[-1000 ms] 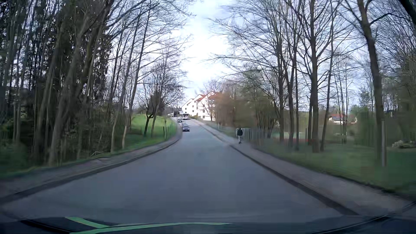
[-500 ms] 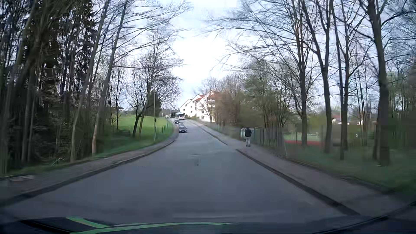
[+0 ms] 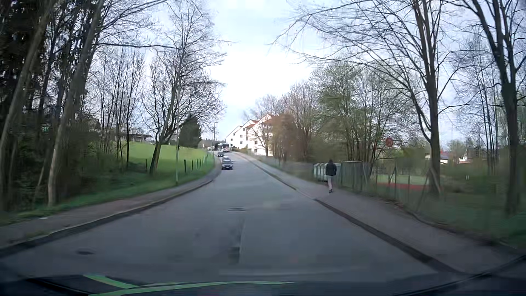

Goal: Follow the waypoints while adhering to traffic rules and regulations

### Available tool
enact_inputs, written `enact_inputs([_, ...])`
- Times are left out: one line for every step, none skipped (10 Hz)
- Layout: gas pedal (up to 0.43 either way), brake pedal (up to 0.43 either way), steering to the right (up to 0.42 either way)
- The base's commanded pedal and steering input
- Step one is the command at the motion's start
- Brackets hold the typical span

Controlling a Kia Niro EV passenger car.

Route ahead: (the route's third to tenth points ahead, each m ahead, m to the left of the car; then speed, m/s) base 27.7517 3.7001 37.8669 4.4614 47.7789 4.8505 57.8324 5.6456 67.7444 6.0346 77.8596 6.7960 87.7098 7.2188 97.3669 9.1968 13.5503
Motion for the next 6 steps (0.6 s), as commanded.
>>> enact_inputs([0.000, 0.195, -0.001])
enact_inputs([0.000, 0.189, -0.001])
enact_inputs([0.000, 0.189, -0.001])
enact_inputs([0.000, 0.177, -0.001])
enact_inputs([0.000, 0.171, -0.001])
enact_inputs([0.000, 0.159, -0.001])
